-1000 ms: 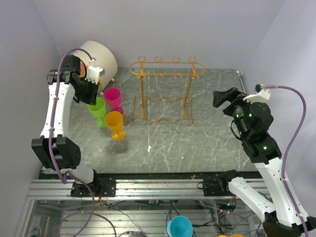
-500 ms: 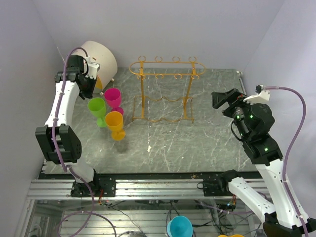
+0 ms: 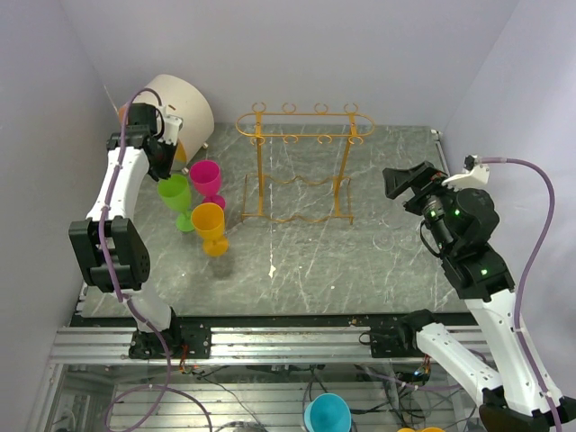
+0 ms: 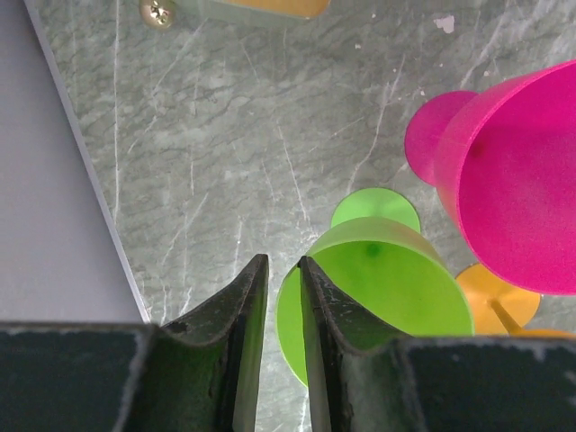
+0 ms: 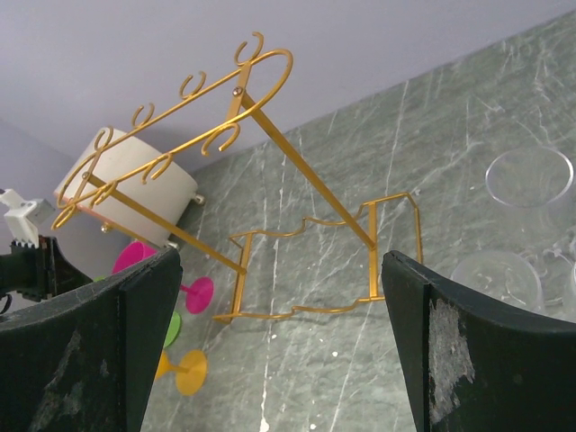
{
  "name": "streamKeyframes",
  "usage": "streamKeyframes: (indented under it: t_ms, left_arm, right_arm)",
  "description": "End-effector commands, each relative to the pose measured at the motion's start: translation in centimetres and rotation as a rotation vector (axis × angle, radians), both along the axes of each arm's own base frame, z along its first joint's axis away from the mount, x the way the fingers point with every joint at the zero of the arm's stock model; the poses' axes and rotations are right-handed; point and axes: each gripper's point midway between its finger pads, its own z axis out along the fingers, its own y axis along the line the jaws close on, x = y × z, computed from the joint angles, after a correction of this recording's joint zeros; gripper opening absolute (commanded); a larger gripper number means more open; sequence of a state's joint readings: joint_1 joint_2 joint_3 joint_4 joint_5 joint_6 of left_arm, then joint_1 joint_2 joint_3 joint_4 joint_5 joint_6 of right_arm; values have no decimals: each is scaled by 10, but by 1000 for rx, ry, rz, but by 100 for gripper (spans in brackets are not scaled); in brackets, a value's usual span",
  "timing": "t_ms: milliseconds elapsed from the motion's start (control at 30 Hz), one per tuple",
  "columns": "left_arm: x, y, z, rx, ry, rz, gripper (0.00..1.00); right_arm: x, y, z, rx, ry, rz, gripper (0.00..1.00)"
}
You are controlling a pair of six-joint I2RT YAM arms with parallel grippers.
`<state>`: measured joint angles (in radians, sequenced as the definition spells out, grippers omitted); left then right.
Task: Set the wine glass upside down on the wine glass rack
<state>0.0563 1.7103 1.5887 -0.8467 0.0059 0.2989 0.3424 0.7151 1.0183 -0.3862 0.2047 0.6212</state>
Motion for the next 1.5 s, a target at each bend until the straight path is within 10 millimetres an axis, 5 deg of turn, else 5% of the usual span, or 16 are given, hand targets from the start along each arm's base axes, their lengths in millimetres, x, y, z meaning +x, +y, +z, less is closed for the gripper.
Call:
streamKeyframes:
  t_ms: [0, 533, 633, 733, 900, 1100, 1333, 1467]
  left_arm:
    - [-6, 3, -18, 12, 49, 1, 32]
    - [-33, -2, -29, 9, 129, -52, 29]
    - [-33, 0, -27, 19, 127, -47, 8]
    - [-34, -4, -13, 3, 111, -62, 7]
    - [-45, -16, 68, -11, -36, -102, 7]
    - [-81, -6, 186, 117, -293, -87, 7]
    - [-125, -1, 331, 223, -829, -80, 7]
    - [-149, -35, 387, 211, -1191, -256, 7]
  right_arm:
    - [2, 4, -1, 18, -3, 15, 92]
    - [3, 4, -1, 14, -2, 11, 92]
    - [3, 3, -12, 6, 18, 5, 92]
    - [1, 2, -9, 5, 8, 6, 92]
    - [-7, 2, 8, -36, -60, 38, 93]
    - [-35, 12, 87, -6, -267, 143, 95]
    - [-59, 67, 156, 107, -429, 477, 97]
    - [-67, 102, 183, 182, -511, 707, 97]
